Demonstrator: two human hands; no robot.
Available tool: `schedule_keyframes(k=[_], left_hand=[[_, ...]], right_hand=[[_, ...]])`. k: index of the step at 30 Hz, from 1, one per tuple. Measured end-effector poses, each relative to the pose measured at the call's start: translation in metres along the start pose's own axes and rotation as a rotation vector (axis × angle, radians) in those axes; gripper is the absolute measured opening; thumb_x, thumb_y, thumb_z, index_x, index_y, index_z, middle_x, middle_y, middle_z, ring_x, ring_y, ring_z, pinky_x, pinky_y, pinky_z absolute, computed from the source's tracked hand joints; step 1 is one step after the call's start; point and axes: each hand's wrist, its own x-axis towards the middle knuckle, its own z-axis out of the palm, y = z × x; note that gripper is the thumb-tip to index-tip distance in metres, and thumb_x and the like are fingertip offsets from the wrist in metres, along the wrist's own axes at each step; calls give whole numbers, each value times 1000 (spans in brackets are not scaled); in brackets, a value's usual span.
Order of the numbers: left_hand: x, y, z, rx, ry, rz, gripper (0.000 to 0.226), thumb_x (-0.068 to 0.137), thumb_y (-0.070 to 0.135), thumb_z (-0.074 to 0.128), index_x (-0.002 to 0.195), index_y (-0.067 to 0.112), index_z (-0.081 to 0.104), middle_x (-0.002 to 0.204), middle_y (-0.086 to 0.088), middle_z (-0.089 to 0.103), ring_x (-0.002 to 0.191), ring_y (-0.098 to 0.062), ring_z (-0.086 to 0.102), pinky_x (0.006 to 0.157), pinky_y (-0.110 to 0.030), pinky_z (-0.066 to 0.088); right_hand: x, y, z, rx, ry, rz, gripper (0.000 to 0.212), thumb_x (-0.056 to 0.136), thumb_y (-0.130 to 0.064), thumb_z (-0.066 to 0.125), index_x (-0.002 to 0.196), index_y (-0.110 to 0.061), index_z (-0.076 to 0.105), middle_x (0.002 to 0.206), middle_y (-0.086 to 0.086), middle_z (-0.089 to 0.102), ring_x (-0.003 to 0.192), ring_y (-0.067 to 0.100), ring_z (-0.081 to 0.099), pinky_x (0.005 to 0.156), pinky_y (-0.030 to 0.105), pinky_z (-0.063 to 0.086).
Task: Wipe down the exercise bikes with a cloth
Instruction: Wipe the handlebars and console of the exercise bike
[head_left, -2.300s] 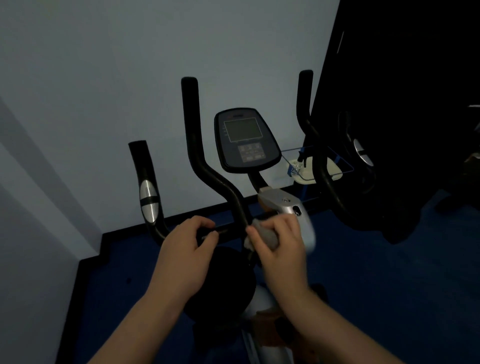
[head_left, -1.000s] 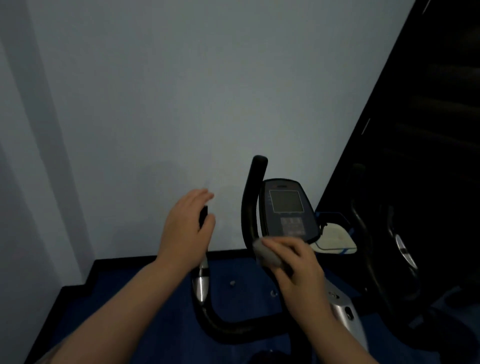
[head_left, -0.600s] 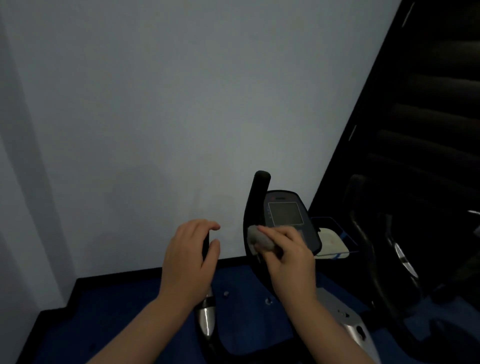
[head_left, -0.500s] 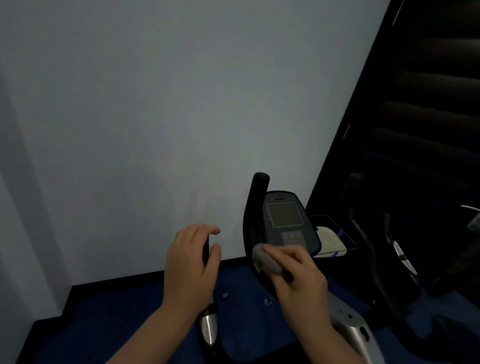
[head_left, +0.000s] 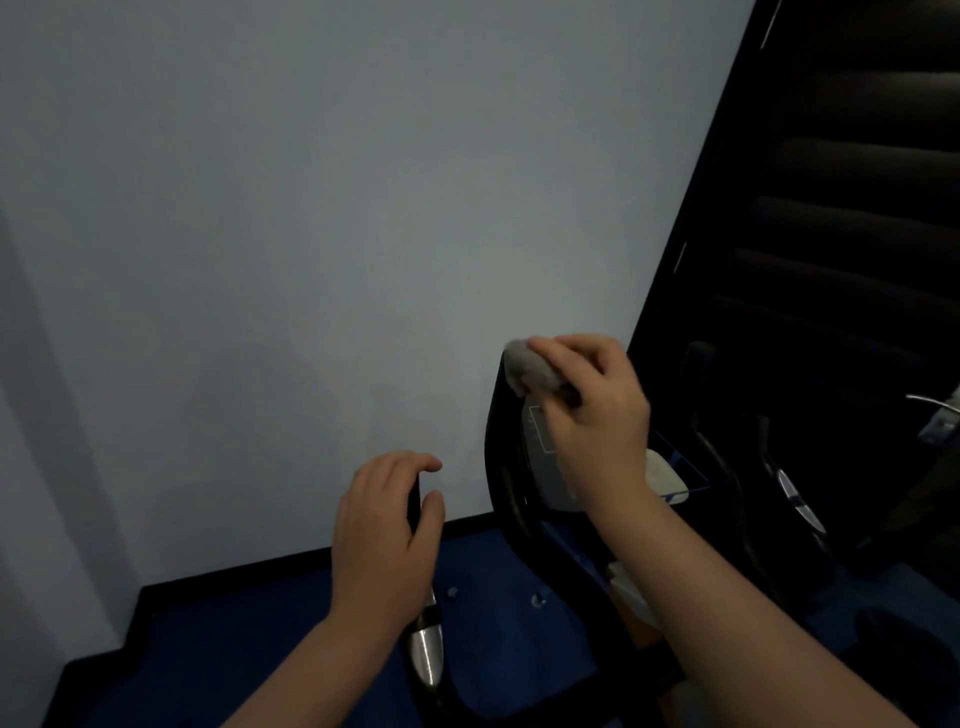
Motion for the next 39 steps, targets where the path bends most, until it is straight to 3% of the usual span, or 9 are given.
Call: schedule_keyframes(k=[5, 7, 13, 18, 21, 24, 29, 34, 39], left_hand=[[1, -1, -6, 59, -40, 26, 22, 90, 23, 50, 110, 25, 59, 108, 15, 54, 101, -3, 45, 87, -26, 36], [1, -2, -8, 70, -60, 25, 21, 92, 20, 54, 111, 26, 58, 109, 17, 53, 102, -1, 44, 88, -26, 35], [1, 4, -8, 72, -55, 6, 19, 91, 19, 55, 108, 25, 58, 105, 16, 53, 99, -4, 45, 85, -26, 37], [3, 4, -11, 99, -66, 15, 18, 90, 20, 55, 107, 24, 59, 105, 14, 54, 97, -5, 45, 83, -25, 35], [3, 4, -10, 102, -60, 11, 18, 90, 20, 55, 107, 25, 58, 104, 15, 54, 98, -3, 45, 83, -24, 35], [3, 5, -8, 95, -51, -10, 17, 90, 20, 55, 106, 26, 58, 104, 16, 53, 99, -3, 45, 83, -24, 36], [2, 3, -7, 107, -54, -4, 18, 90, 20, 55, 106, 26, 57, 105, 16, 52, 100, -3, 44, 83, -24, 36], [2, 5, -3, 99, -33, -13, 17, 89, 19, 56, 105, 25, 57, 103, 15, 53, 99, -5, 44, 83, -24, 36], [2, 3, -3, 104, -32, 0, 16, 89, 19, 56, 103, 25, 57, 103, 14, 53, 99, -6, 44, 81, -25, 38]], right_hand=[[-43, -7, 10, -63, -236, 42, 43, 72, 4, 74, 111, -15, 71, 102, 11, 55, 93, 27, 56, 69, 39, 54], [-52, -5, 3, -3, -350, 62, 41, 75, 1, 73, 111, -18, 70, 101, 3, 49, 93, 20, 53, 75, 32, 53], [-6, -12, 11, 21, -140, 34, 35, 79, -5, 71, 111, -21, 69, 113, 4, 48, 102, 20, 48, 81, 24, 44], [-46, 8, -3, 45, -481, -1, 33, 81, -2, 69, 109, -19, 70, 109, 5, 48, 104, 12, 46, 87, 20, 40], [-34, 12, -8, 174, -295, 94, 33, 83, 1, 66, 108, -19, 69, 104, 1, 44, 96, -11, 45, 84, 2, 35], [-19, 1, 5, 182, -107, 192, 29, 82, 0, 67, 105, -18, 67, 107, 1, 42, 93, -1, 47, 82, 0, 34], [-58, 5, 2, 122, -377, 222, 23, 83, -2, 67, 102, -16, 67, 106, -2, 44, 93, 3, 49, 78, -3, 34], [-30, 6, 1, 238, -46, 319, 27, 83, -7, 70, 107, -19, 66, 105, 1, 49, 95, -15, 48, 81, -2, 36], [-49, 6, 11, 308, -208, 403, 27, 82, -9, 72, 100, -26, 62, 109, 6, 54, 95, -15, 50, 80, -1, 36]])
